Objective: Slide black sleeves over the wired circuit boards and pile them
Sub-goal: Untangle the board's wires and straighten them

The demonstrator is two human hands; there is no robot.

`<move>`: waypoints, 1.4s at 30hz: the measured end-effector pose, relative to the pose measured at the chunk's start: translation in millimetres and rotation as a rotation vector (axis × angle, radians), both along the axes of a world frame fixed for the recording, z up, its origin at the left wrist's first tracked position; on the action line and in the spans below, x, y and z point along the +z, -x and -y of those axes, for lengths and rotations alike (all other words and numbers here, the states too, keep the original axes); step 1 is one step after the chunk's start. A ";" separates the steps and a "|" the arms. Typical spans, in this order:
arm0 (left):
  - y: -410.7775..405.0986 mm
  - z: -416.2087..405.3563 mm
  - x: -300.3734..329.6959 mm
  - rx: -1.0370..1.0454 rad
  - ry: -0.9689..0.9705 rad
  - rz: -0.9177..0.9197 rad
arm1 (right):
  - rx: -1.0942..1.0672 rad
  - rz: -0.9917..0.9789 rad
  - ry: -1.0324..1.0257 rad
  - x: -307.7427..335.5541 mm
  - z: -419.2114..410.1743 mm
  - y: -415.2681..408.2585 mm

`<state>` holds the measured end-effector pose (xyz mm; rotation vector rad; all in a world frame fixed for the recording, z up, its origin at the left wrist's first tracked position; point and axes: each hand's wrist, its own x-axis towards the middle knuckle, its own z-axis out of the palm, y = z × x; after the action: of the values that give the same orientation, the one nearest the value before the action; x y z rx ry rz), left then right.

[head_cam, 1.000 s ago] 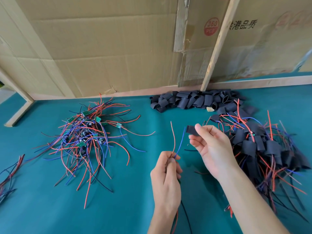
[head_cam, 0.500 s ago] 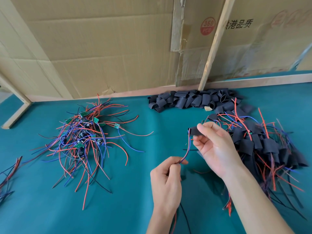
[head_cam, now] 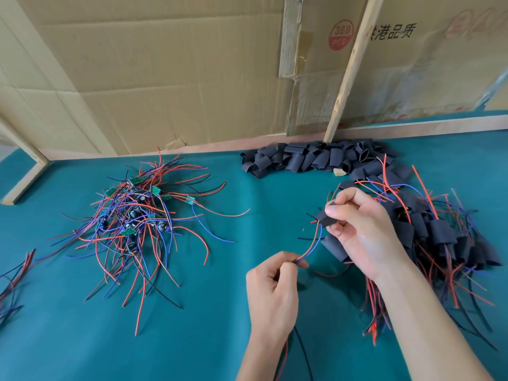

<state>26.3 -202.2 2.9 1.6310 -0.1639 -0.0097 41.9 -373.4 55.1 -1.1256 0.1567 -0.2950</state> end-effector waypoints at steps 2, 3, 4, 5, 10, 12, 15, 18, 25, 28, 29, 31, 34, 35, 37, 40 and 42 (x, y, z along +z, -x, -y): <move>0.3 -0.5 -0.3 -0.005 0.009 -0.014 | 0.022 -0.024 0.025 -0.6 1.6 0.6; 0.3 -1.3 -0.6 -0.004 0.013 -0.021 | 0.039 -0.034 0.035 -1.5 1.2 1.0; 0.2 -1.4 -0.8 -0.001 0.016 -0.025 | 0.060 -0.042 0.041 -2.4 0.4 1.3; 0.1 -1.1 -0.9 0.000 0.018 -0.026 | 0.083 -0.048 0.045 -3.2 -0.8 1.7; -1.4 -0.6 0.0 0.009 0.025 -0.011 | 0.148 -0.087 0.000 -10.1 -22.2 -0.7; -1.9 -1.3 -1.4 0.025 0.018 0.000 | 0.161 -0.130 -0.014 -16.7 -36.0 -3.2; -2.0 -3.2 -2.6 0.037 0.071 -0.019 | 0.194 -0.192 -0.025 -23.8 -52.2 -4.9; -2.2 -3.6 -2.6 0.038 0.070 -0.019 | 0.215 -0.185 0.052 -23.2 -52.4 -2.6; -2.4 -3.0 -2.4 0.026 0.029 -0.036 | -0.057 -0.088 0.045 -20.1 -36.0 -4.9; -3.0 0.2 -0.9 0.036 0.006 -0.007 | -0.143 -0.054 -0.062 -19.4 -26.1 -6.3; -3.5 1.0 -1.4 0.037 -0.002 0.000 | -0.157 -0.050 -0.062 -19.6 -25.5 -6.4; -4.9 0.7 -3.8 0.045 -0.012 0.008 | -0.169 -0.066 0.022 -20.6 -27.9 -6.5; -6.9 -0.7 -7.9 0.043 -0.059 0.001 | -0.105 -0.134 0.227 -24.3 -36.4 -5.2; -7.2 -0.9 -8.3 0.042 -0.076 0.007 | -0.072 -0.159 0.264 -26.0 -39.4 -4.9; -7.2 -1.1 -7.9 0.048 -0.082 0.025 | -0.035 -0.199 0.316 -29.1 -45.1 -5.2; -6.7 -1.4 -8.2 0.079 -0.061 0.038 | -0.026 -0.217 0.367 -29.9 -51.1 -5.7; -7.1 -1.3 -8.3 0.095 -0.046 0.037 | -0.042 -0.221 0.382 -30.5 -50.2 -6.3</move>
<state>33.4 -200.9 -5.4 1.6846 -0.1155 0.0901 48.2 -323.2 24.6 -1.5358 0.3299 -0.2422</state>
